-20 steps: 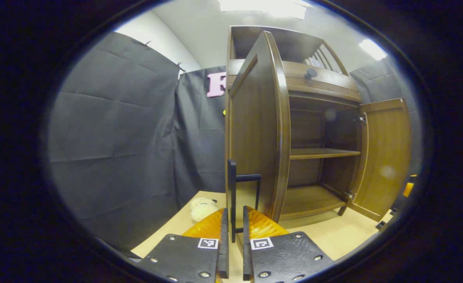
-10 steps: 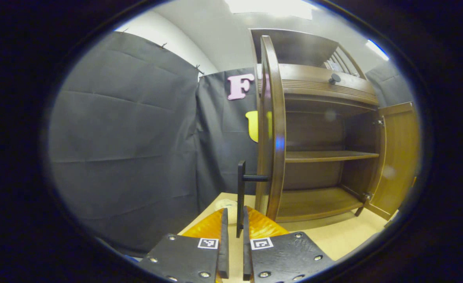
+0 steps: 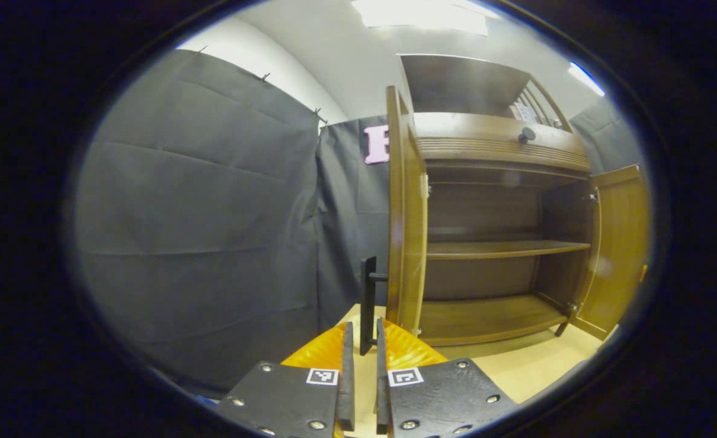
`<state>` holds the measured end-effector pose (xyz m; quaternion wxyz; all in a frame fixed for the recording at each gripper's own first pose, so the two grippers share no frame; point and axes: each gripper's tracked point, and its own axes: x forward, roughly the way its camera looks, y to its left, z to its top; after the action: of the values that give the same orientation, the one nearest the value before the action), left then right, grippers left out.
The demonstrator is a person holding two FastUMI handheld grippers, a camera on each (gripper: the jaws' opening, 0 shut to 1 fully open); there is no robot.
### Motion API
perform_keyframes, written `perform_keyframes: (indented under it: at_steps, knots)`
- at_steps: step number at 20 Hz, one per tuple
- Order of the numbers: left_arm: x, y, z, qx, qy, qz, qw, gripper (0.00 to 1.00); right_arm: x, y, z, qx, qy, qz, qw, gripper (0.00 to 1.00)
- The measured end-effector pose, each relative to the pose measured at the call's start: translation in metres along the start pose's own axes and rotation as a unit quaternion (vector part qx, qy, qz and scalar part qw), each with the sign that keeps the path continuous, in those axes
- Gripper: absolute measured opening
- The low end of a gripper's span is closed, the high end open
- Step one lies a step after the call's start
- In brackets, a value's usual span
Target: Open the right door of the double-door shoe cabinet with the right hand, and open the left door with the left hand.
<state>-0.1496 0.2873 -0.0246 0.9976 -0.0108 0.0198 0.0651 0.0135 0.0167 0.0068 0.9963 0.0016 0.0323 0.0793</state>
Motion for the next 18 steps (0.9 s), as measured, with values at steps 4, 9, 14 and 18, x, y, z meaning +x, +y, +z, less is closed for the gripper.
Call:
perform_keyframes:
  at_steps: [4,9,14,18]
  knots:
    - [-0.024,-0.010,0.028,0.010,-0.027,-0.023,0.999,0.20,-0.009,0.001,0.005,-0.008,-0.003,-0.004,1.000,0.94]
    - [-0.052,-0.038,0.052,0.012,-0.047,-0.058,0.997,0.20,-0.023,0.003,0.019,-0.020,-0.018,-0.012,1.000,0.95]
    - [-0.076,-0.058,0.060,0.007,-0.054,-0.079,0.995,0.20,-0.031,0.002,0.024,-0.019,-0.024,-0.016,0.999,0.95]
    - [-0.105,-0.071,0.049,0.006,-0.048,-0.087,0.995,0.20,-0.039,0.000,0.024,-0.018,-0.027,-0.018,0.999,0.94]
